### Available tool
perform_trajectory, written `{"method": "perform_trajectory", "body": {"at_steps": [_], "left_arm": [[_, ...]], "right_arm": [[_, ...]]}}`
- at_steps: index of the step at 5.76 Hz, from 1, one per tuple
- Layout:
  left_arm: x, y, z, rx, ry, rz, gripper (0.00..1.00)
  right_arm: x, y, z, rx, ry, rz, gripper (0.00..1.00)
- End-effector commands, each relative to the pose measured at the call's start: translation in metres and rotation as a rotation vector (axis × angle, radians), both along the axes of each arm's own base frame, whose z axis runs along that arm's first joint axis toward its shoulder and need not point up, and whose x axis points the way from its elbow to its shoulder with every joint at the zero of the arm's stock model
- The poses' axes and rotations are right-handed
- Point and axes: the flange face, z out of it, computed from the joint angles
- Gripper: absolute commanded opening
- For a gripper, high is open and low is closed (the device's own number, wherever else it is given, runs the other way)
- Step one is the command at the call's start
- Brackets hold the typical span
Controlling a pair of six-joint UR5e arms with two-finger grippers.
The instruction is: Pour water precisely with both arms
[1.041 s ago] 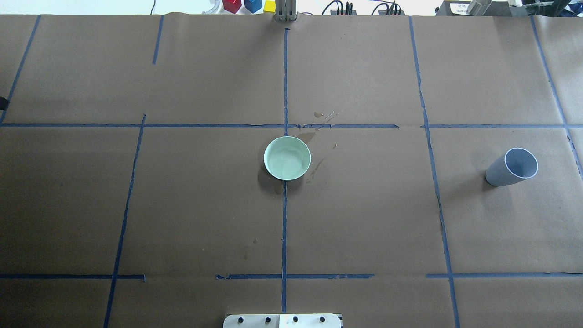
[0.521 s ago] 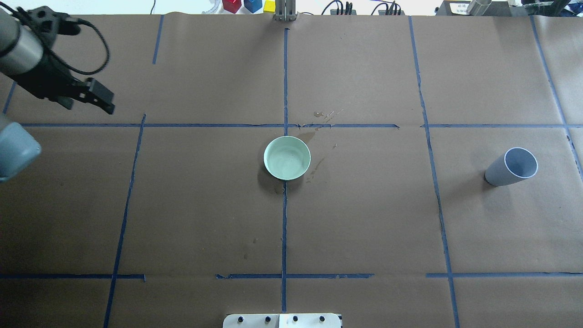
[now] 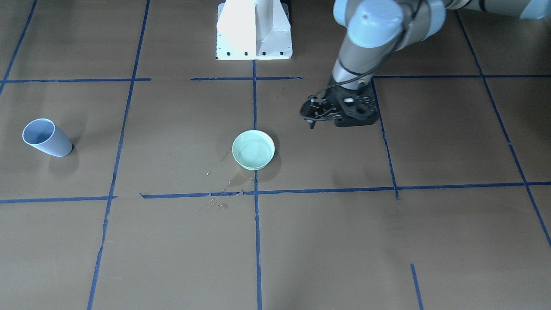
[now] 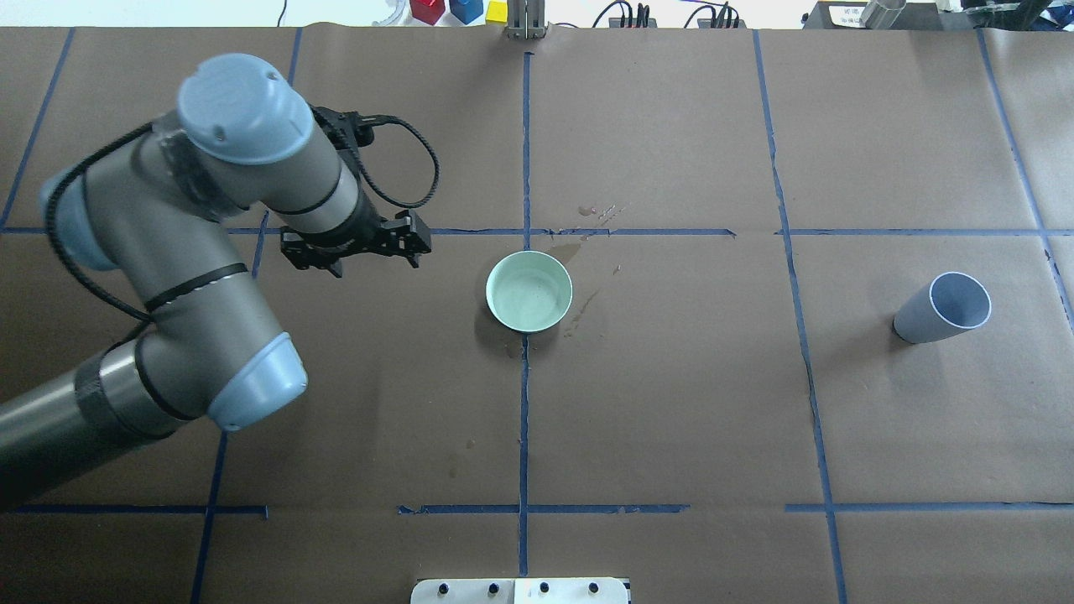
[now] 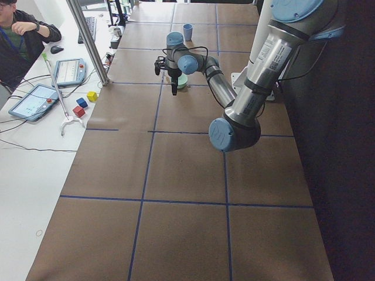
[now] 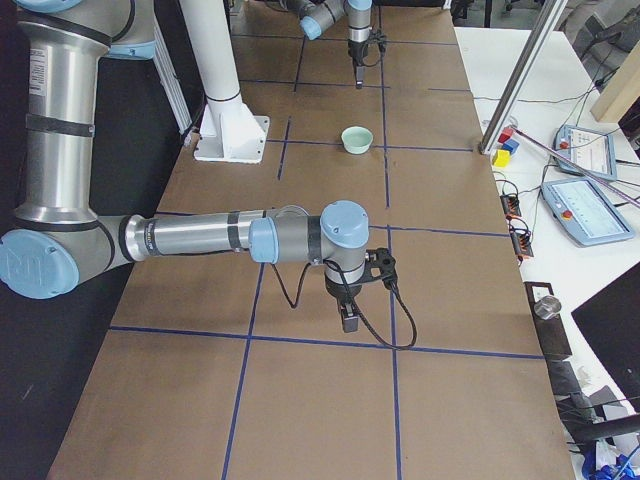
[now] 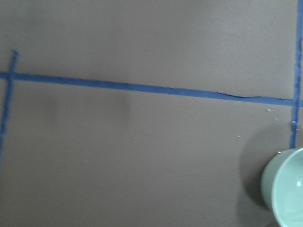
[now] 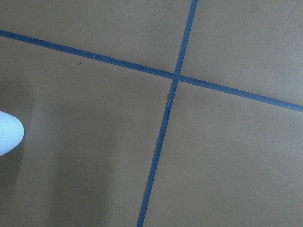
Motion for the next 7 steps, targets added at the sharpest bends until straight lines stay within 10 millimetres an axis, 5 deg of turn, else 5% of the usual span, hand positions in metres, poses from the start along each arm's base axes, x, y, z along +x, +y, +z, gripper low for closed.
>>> {"method": "perform_trajectory", "body": {"at_steps": [1, 2, 5, 7], "left_arm": [[0.064, -0.012, -0.014, -0.035, 0.031, -0.071, 1.00], [0.089, -0.008, -0.014, -0.040, 0.015, -0.077, 1.00], [0.124, -0.010, 0.000, -0.049, 0.011, -0.059, 0.97], [0.127, -0.008, 0.001, -0.045, 0.013, -0.050, 0.54]], "right_arm": [[0.000, -0.001, -0.001, 0.002, 0.002, 0.001, 1.00], [0.000, -0.001, -0.001, 0.002, 0.001, 0.000, 1.00], [0.000, 0.001, 0.000, 0.002, 0.001, -0.001, 1.00], [0.000, 0.001, -0.001, 0.004, 0.001, -0.002, 1.00]]}}
